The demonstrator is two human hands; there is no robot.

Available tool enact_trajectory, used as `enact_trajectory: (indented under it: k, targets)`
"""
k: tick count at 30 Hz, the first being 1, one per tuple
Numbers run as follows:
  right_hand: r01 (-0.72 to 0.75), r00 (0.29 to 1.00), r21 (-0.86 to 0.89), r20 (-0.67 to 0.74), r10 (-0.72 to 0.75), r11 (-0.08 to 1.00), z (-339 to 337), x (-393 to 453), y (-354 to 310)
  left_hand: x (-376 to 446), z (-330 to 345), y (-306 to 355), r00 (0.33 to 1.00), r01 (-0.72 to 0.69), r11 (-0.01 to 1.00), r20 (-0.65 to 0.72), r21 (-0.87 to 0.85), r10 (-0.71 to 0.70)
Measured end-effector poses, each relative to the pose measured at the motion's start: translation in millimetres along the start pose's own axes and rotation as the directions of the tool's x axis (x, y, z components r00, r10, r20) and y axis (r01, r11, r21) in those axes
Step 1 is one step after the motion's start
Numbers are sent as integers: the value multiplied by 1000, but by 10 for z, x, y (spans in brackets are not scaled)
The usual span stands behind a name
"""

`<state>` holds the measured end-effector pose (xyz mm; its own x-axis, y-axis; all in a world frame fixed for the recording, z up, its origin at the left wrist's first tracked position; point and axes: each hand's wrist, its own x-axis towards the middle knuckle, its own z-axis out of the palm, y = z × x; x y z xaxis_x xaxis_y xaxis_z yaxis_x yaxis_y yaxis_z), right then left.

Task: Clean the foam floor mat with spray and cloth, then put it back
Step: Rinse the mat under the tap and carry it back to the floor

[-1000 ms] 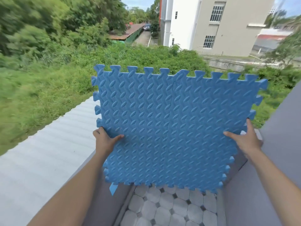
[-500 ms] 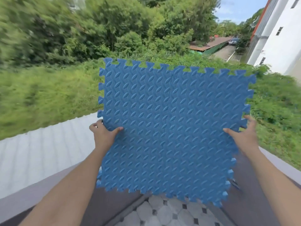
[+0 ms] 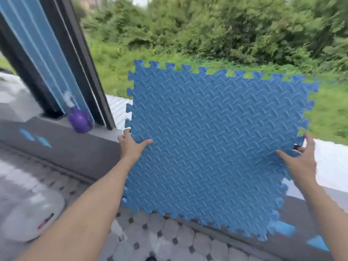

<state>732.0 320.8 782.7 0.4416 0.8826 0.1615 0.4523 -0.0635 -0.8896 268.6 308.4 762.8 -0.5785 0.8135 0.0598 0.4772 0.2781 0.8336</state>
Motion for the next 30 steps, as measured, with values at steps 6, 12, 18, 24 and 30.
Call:
enact_trajectory:
  k: [6, 12, 18, 24, 30]
  targets:
    - [150, 942, 61, 295, -161, 987, 1615, -186, -844, 215, -1255, -946, 933, 180, 983, -309, -35, -182]
    - [326, 785, 154, 505, -358, 933, 3221, -728, -1548, 226, -2355, -1986, 801, 369, 928, -491, -47, -343]
    - [411, 661, 254, 579, -478, 876, 4646, -1586, -1934, 31, -3171, -2925, 634, 531, 838, -596, -128, -493]
    - [454, 477, 262, 736, -481, 852, 5562, -2403, -2007, -369, -3500, -3747, 472, 675, 706, -612, -212, -635]
    - [500, 313, 227, 853, -419, 836, 6691, -2904, -1653, -476, -3343, -4728, 294, 795, 544, -614, -268, -732]
